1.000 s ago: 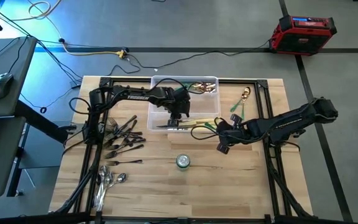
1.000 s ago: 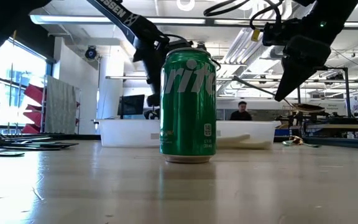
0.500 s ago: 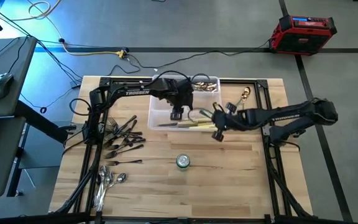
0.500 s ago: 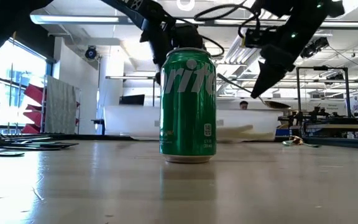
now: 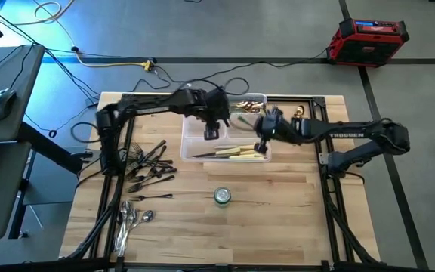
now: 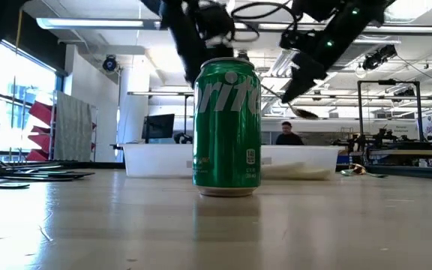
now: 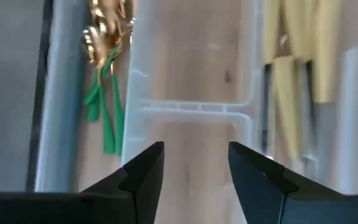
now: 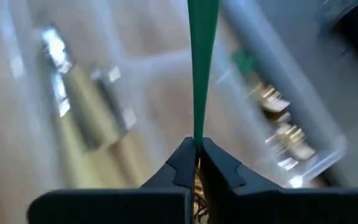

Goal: Sort silverware
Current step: Put the green spoon into the silverware tray

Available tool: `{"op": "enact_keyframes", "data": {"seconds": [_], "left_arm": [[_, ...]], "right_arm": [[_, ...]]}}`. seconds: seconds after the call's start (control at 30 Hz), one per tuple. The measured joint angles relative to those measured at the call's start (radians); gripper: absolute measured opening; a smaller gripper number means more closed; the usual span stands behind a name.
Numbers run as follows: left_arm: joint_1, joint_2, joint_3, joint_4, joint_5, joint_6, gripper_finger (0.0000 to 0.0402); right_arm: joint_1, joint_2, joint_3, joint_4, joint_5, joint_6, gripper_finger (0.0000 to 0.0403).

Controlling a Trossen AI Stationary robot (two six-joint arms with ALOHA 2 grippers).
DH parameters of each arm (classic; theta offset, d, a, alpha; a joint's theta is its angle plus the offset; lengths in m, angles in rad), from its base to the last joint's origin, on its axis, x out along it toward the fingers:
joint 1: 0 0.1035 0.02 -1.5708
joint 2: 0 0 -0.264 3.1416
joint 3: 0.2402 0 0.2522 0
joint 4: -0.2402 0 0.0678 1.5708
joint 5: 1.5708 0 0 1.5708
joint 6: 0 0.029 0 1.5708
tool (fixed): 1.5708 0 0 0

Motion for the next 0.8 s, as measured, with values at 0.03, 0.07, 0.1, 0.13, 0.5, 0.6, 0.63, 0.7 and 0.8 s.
{"op": "enact_keyframes", "data": {"seconds": [0.03, 0.07, 0.1, 0.13, 0.5, 0.6, 0.63, 0.7, 0.8], "left_arm": [[0.000, -0.035, 0.000, -0.016, 0.009, -0.024, 0.0158], [-0.002, -0.067, 0.000, -0.033, 0.013, -0.045, 0.0159], [-0.006, -0.103, 0.000, -0.049, 0.013, -0.066, 0.0159], [-0.009, -0.139, 0.000, -0.066, 0.011, -0.085, 0.0158], [-0.163, -0.367, 0.000, -0.134, -0.200, -0.269, 0.0158], [-0.223, -0.371, -0.015, -0.156, -0.287, -0.315, 0.0158], [-0.241, -0.375, -0.033, -0.150, -0.309, -0.330, 0.0158], [-0.273, -0.387, -0.081, -0.147, -0.354, -0.365, 0.0158], [-0.317, -0.409, -0.163, -0.147, -0.412, -0.456, 0.0158]], "right_arm": [[-0.026, 0.000, 0.010, 0.030, 0.001, -0.039, 0.0000], [-0.050, 0.001, 0.015, 0.062, 0.001, -0.077, 0.0000], [-0.073, 0.006, 0.018, 0.093, 0.001, -0.116, 0.0000], [-0.096, 0.014, 0.023, 0.127, -0.002, -0.152, 0.0000], [-0.259, 0.258, 0.031, 0.421, 0.065, -0.329, 0.0000], [-0.289, 0.320, 0.031, 0.487, 0.069, -0.332, 0.0000], [-0.298, 0.340, 0.031, 0.513, 0.070, -0.341, 0.0000], [-0.313, 0.377, 0.032, 0.556, 0.070, -0.358, 0.0000], [-0.334, 0.432, 0.059, 0.557, 0.060, -0.366, 0.0000]]}}
